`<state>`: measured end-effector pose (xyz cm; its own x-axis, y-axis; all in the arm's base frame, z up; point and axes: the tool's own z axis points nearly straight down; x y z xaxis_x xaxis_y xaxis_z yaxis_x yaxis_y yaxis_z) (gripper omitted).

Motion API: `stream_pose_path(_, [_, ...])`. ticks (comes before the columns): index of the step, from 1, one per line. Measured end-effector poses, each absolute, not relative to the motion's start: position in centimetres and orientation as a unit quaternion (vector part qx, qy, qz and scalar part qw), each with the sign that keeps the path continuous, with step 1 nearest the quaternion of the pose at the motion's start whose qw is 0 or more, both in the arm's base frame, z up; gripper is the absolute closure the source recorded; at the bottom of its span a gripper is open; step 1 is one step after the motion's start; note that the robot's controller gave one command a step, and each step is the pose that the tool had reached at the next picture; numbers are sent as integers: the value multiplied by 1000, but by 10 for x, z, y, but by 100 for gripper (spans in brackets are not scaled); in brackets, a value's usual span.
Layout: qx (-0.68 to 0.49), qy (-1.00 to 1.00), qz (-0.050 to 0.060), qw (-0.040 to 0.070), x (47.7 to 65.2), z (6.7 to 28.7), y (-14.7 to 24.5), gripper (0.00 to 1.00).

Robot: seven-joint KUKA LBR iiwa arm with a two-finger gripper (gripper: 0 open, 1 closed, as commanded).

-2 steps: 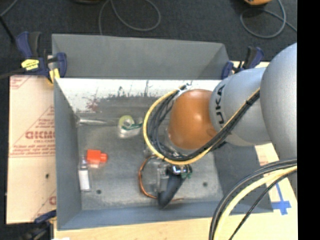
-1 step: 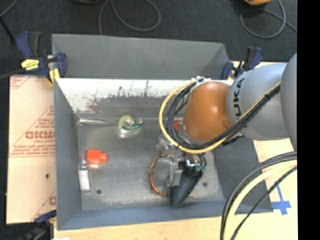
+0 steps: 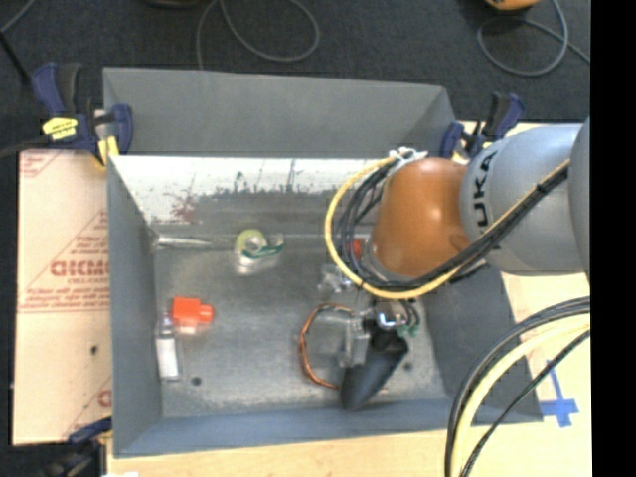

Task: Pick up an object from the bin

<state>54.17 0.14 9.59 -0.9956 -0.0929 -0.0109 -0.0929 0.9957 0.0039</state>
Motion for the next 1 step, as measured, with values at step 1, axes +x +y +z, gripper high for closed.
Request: stream_pose_path(1, [-133,991,3,8,555,71,18,100])
